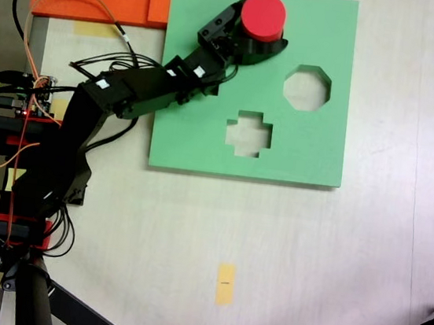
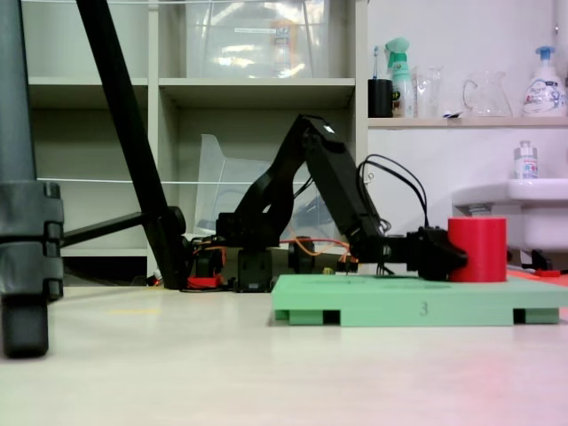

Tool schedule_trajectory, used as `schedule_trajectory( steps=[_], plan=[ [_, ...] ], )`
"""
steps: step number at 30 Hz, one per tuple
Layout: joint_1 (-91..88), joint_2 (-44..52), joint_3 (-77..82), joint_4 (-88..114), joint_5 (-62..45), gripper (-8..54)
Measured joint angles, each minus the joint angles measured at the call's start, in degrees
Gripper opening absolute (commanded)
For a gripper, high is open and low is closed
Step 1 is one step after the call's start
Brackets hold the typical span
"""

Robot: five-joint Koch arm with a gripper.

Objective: Put the cylinder block into the corresponding hole

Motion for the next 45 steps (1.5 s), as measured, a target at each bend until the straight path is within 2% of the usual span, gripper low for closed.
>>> schedule_trajectory(
  steps=[29,30,32,35,39,45],
  plan=[
    [0.1,-1.1,0.8,-2.5,-0.1,22.9],
    [0.2,-1.1,1.1,-2.7,0.0,25.1],
    [0.2,-1.1,1.6,-3.3,0.0,38.4],
    [0.3,-1.1,2.6,-3.9,-0.2,39.9],
    [0.7,1.0,6.9,-5.0,-0.4,51.6],
    [0.7,2.5,8.9,-4.9,-0.4,52.1]
  ],
)
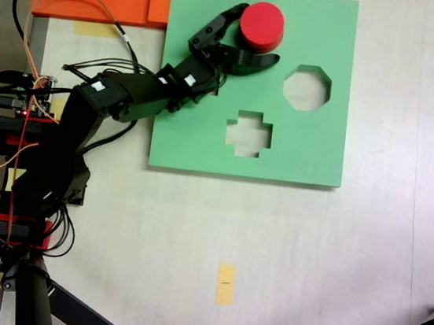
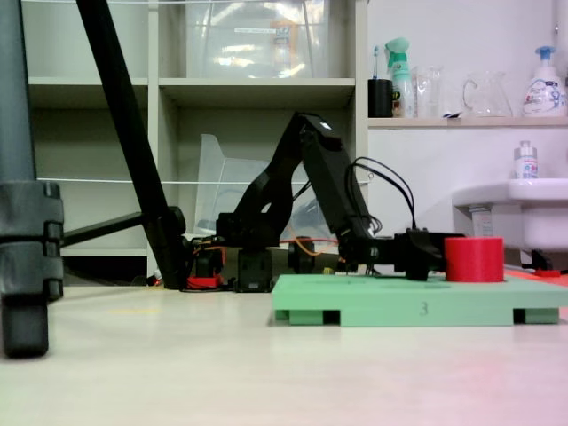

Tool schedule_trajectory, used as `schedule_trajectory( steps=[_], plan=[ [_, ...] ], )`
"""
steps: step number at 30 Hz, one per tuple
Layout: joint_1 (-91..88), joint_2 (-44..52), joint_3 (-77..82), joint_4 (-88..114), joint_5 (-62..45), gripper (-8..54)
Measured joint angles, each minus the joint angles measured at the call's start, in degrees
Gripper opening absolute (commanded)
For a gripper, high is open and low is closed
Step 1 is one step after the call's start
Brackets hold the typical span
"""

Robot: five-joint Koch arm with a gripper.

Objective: Put the cylinder block into the corresponding hole

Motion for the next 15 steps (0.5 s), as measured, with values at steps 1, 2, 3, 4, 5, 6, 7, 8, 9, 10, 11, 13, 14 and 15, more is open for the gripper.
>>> schedule_trajectory(
  steps=[1,2,3,4,5,6,7,8,9,10,11,13,14,15],
  plan=[
    [0.0,0.0,0.0,0.0,0.0,52.1],
    [0.0,0.0,0.0,0.0,0.0,52.1],
    [0.0,0.0,0.0,0.0,0.0,52.1],
    [0.0,0.3,0.0,0.1,0.0,52.1],
    [0.0,0.9,0.5,0.1,0.1,52.0],
    [-0.1,2.0,1.8,0.1,0.0,52.1],
    [-0.3,3.9,3.6,0.2,-0.4,52.0],
    [-0.1,6.4,5.8,0.4,-1.1,52.0],
    [0.1,10.9,8.6,1.7,-2.5,52.0],
    [0.7,14.8,9.8,3.9,-3.8,52.0],
    [1.6,20.8,10.7,9.0,-6.7,52.0],
    [3.7,34.1,10.5,26.8,-15.5,50.6],
    [5.4,39.7,10.6,37.4,-20.8,47.1],
    [7.4,44.4,10.7,45.2,-26.3,44.6]
  ],
)
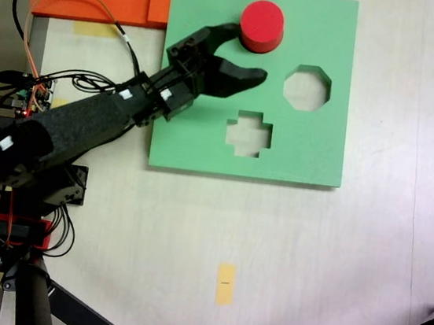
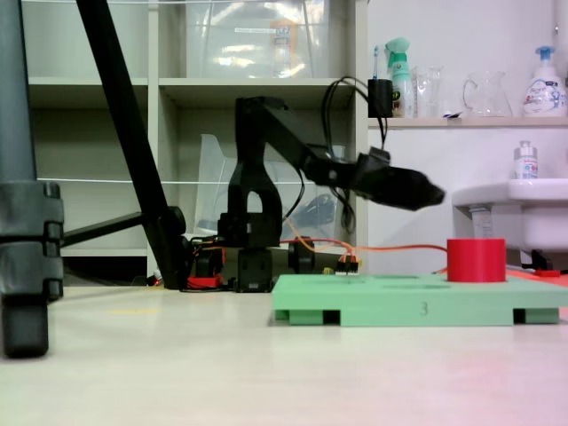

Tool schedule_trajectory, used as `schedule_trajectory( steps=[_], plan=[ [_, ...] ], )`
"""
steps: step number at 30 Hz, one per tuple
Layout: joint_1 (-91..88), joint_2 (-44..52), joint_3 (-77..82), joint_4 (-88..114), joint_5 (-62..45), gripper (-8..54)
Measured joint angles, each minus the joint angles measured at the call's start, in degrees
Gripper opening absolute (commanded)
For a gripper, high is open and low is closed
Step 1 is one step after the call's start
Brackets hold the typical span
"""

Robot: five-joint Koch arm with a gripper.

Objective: Put the cylinder block into the corresponding hole

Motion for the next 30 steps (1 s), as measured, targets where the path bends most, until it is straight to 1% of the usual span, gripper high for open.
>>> schedule_trajectory(
  steps=[1,4,6,9,10,12,17,19,20,22,24,30],
  plan=[
    [2.9,4.4,0.4,5.1,-6.0,42.2],
    [12.0,14.8,2.6,16.8,-26.3,39.0],
    [17.3,19.8,7.0,19.1,-35.8,35.4],
    [25.9,27.9,15.4,19.3,-50.6,34.3],
    [29.0,30.4,17.9,19.2,-53.6,34.4],
    [32.6,32.3,23.0,19.6,-56.8,34.8],
    [38.9,32.3,36.0,19.5,-63.2,35.8],
    [39.2,32.3,45.7,13.1,-65.2,35.2],
    [39.4,32.3,48.0,7.8,-66.6,34.9],
    [39.4,32.3,49.5,1.3,-68.1,35.4],
    [39.9,32.3,49.5,1.0,-68.4,35.5],
    [43.2,32.3,49.5,12.2,-68.3,35.0]
  ],
)
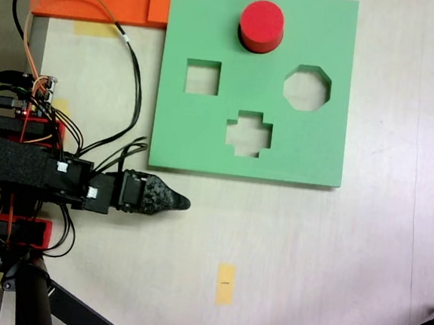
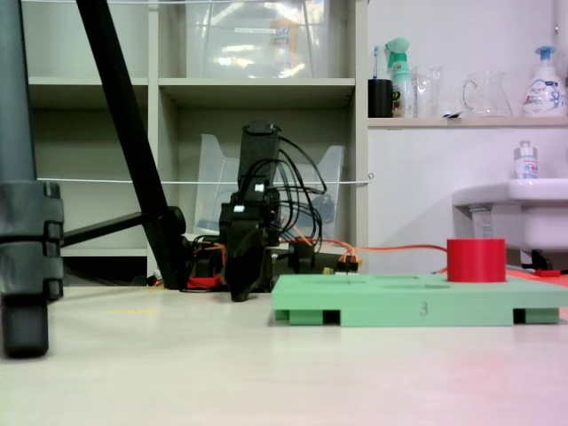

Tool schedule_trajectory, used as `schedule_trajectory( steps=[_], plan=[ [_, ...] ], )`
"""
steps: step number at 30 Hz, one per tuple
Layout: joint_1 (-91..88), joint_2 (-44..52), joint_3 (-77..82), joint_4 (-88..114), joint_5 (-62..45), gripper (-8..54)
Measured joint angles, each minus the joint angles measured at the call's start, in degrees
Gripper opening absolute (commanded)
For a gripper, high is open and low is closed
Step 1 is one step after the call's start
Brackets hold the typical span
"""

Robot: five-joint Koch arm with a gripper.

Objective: Put the cylinder block into the corresponding hole

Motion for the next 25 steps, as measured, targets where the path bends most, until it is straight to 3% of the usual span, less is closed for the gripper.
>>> schedule_trajectory(
  steps=[25],
  plan=[
    [0.2,0.0,0.0,0.6,-0.1,35.0]
  ],
)
